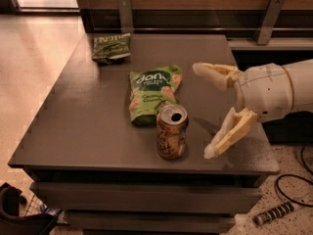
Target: Pick orange can
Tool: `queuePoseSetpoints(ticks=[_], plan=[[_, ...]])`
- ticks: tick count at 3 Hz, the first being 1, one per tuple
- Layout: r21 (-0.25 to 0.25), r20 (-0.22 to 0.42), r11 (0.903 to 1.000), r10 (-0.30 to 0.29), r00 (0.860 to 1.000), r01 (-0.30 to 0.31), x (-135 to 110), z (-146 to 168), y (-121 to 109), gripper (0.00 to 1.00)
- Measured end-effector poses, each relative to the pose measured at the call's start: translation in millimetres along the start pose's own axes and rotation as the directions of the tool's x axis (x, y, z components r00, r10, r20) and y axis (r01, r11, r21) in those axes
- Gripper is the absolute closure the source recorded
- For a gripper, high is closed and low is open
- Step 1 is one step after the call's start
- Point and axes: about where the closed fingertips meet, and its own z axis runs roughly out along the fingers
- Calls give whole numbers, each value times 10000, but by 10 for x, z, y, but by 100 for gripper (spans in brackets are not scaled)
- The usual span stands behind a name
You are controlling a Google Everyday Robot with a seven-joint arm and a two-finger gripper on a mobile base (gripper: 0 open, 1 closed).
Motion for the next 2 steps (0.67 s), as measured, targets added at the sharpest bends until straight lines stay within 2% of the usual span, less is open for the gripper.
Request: queuePoseSetpoints(ticks=[1,2], plan=[[-11,-43,10000,14,10000,-14,4,-1,2,0],[82,362,9998,196,9992,-199,121,48,-45,0]])
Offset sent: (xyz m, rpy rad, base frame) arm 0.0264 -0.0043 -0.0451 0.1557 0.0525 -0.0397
